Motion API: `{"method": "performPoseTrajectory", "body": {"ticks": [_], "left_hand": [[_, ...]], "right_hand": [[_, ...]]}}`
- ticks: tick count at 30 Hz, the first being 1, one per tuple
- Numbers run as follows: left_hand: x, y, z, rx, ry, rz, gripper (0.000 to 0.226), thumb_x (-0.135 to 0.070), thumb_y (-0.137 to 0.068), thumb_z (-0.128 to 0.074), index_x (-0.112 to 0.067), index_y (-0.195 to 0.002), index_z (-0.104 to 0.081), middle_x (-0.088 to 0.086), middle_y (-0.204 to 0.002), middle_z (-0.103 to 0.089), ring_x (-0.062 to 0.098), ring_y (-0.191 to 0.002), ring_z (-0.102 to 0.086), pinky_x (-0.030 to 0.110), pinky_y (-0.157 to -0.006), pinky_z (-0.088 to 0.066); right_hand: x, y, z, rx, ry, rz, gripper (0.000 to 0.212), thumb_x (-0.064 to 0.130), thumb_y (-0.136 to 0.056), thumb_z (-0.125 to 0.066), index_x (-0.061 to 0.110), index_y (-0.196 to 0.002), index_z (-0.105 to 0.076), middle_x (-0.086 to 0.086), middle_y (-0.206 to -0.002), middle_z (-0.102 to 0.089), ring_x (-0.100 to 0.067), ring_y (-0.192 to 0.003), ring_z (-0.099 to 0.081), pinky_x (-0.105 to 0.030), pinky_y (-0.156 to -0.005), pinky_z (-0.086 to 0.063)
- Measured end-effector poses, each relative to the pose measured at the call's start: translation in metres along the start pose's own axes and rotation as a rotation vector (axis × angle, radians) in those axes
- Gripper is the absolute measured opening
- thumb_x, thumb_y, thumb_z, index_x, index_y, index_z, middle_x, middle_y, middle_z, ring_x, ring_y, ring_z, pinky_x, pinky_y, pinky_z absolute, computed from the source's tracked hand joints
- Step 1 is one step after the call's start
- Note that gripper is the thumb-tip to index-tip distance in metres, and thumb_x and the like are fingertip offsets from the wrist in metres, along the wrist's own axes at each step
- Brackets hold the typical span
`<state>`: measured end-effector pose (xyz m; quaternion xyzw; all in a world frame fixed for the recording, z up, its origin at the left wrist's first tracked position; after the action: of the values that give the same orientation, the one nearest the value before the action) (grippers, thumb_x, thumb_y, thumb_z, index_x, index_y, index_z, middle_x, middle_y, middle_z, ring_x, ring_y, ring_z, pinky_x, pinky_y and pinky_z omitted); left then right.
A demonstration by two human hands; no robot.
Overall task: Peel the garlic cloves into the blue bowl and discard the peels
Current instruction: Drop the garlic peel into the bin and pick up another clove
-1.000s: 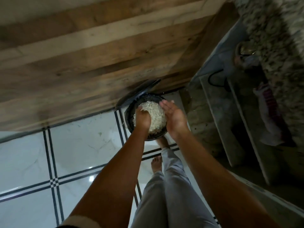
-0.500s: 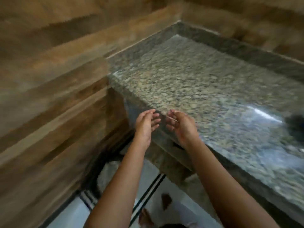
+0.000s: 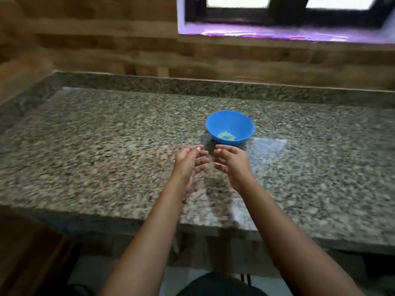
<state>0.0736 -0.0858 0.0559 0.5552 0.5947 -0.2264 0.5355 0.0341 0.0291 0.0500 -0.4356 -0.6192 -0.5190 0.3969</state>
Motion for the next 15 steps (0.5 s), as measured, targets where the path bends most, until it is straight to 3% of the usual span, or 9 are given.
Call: {"method": "performPoseTrajectory", "body": {"ticks": [3,5,7,9,15], "left_hand": [[0.022,-0.014,-0.042,0.005,-0.047,0.056,0.016,-0.012,-0.097,-0.044,-0.015,-0.088,-0.056,0.003,-0.079,-0.062,0.004,-0.05,-0.057,0.02,-0.054,-0.043],[0.032,-0.019,-0.058,-0.005,-0.074,0.07,0.016,-0.011,-0.097,-0.044,-0.014,-0.088,-0.056,0.003,-0.079,-0.062,0.005,-0.05,-0.056,0.02,-0.051,-0.04],[0.041,-0.025,-0.07,-0.018,-0.097,0.085,0.017,-0.011,-0.098,-0.043,-0.014,-0.087,-0.056,0.003,-0.078,-0.061,0.005,-0.051,-0.055,0.02,-0.05,-0.038],[0.049,-0.031,-0.078,-0.022,-0.125,0.108,0.018,-0.011,-0.098,-0.043,-0.014,-0.086,-0.057,0.003,-0.079,-0.061,0.007,-0.055,-0.055,0.02,-0.053,-0.04],[0.061,-0.047,-0.091,-0.028,-0.198,0.144,0.019,-0.012,-0.098,-0.043,-0.015,-0.087,-0.057,0.003,-0.083,-0.061,0.012,-0.062,-0.056,0.022,-0.058,-0.046]], "right_hand": [[-0.005,-0.033,0.059,-0.112,0.182,0.017,0.01,0.004,-0.088,-0.057,0.006,-0.096,-0.063,-0.01,-0.078,-0.063,-0.016,-0.063,-0.056,-0.025,-0.053,-0.05],[-0.012,-0.052,0.091,-0.205,0.337,0.032,0.006,0.01,-0.085,-0.063,0.011,-0.091,-0.066,-0.014,-0.087,-0.068,-0.021,-0.072,-0.062,-0.037,-0.068,-0.056],[-0.014,-0.063,0.116,-0.27,0.52,0.067,0.013,0.012,-0.084,-0.065,0.01,-0.096,-0.068,-0.008,-0.092,-0.068,-0.023,-0.086,-0.064,-0.033,-0.084,-0.051],[-0.012,-0.07,0.132,-0.274,0.716,0.102,0.023,0.013,-0.086,-0.063,0.006,-0.108,-0.066,-0.008,-0.099,-0.066,-0.023,-0.096,-0.061,-0.023,-0.081,-0.041],[-0.009,-0.093,0.145,-0.161,0.958,0.16,0.019,0.009,-0.087,-0.061,0.006,-0.103,-0.07,-0.016,-0.108,-0.065,-0.028,-0.103,-0.059,-0.031,-0.094,-0.043]]}}
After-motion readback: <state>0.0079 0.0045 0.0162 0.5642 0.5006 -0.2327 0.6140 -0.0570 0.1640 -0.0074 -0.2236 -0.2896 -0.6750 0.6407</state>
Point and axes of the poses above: each hand's wrist, its own y-axis away from the middle knuckle, its own z-axis out of the back of the hand, x = y × z, the point moved 2 cm from there along -y, towards the middle knuckle
